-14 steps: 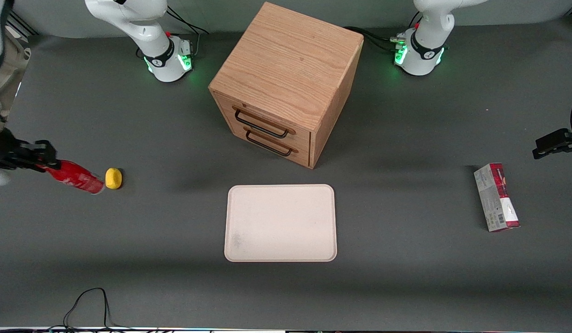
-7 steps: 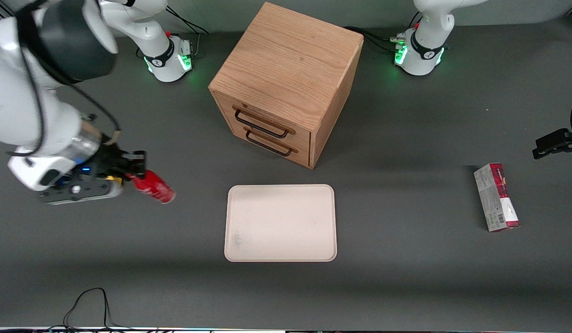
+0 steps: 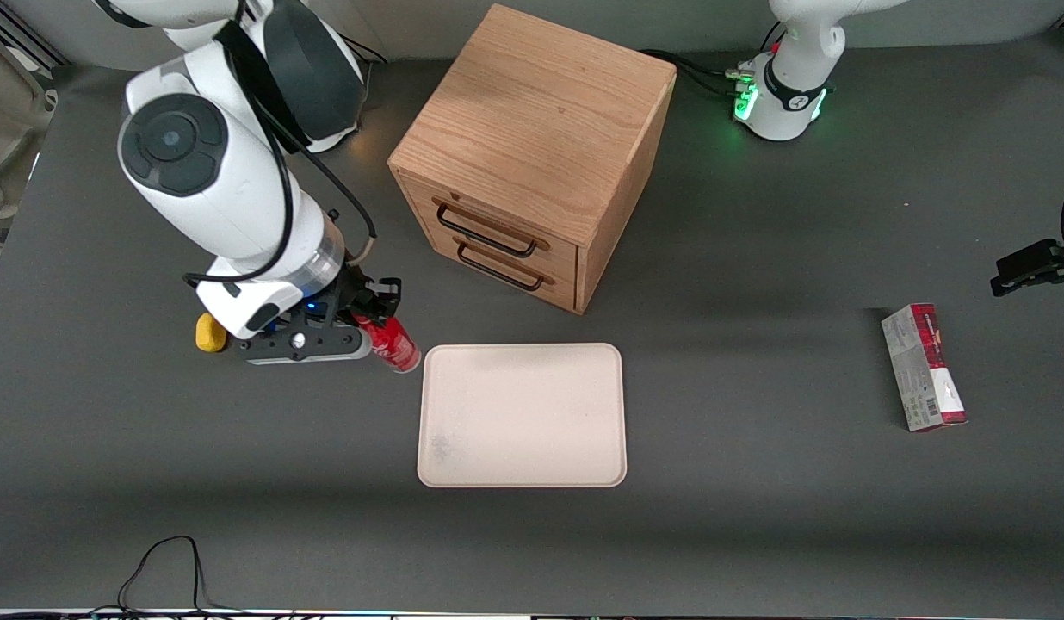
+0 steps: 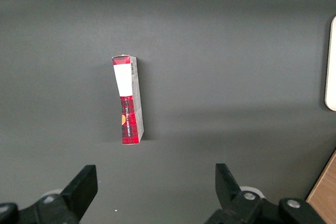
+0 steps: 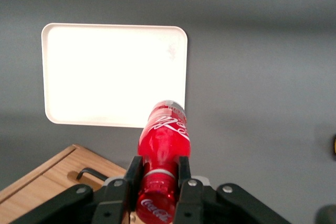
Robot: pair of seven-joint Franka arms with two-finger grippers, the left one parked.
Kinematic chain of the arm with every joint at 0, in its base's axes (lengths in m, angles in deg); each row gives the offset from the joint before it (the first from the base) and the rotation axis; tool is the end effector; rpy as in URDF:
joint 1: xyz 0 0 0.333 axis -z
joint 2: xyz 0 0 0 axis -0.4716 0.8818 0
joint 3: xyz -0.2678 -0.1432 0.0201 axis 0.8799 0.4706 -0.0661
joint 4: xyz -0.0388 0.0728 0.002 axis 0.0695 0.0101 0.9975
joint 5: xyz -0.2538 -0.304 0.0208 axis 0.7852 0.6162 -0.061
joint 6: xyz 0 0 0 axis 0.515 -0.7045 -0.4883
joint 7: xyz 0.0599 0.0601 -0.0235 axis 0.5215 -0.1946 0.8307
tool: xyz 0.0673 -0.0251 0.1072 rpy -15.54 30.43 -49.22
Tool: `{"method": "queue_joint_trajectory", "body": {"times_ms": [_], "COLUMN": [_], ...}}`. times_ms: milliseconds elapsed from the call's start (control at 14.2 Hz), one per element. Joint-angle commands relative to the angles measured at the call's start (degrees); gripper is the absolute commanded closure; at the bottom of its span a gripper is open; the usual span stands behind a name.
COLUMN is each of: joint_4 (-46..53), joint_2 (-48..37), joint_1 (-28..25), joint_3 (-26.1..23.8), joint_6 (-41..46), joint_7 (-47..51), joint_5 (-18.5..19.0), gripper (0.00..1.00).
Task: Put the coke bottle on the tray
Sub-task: 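Carry the bottle with the right gripper over the white tray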
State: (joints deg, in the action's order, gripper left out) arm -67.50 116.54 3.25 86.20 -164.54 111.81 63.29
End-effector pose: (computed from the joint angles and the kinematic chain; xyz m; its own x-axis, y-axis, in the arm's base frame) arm 0.6249 0.3121 0.5229 0.9999 0.0170 0.0032 0.0171 -0.9998 -0.0142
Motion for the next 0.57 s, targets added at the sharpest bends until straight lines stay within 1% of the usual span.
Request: {"method": "queue_joint_trajectory", "body": {"times_ms": [0,212,495], "joint_4": [2.9,2.9,2.9], "joint_2": [5.2,10.5,15.6], "joint_1": [0.0,0.4,0.9], "joint_3": [0.4,0.5,0.7], "joint_6": [-3.8,-9.5,-13.6], "joint_7": [0.2,-0.9,-3.9], "joint_5": [0.3,0.3,0.4], "gripper": [1.0,1.0,1.0]}}
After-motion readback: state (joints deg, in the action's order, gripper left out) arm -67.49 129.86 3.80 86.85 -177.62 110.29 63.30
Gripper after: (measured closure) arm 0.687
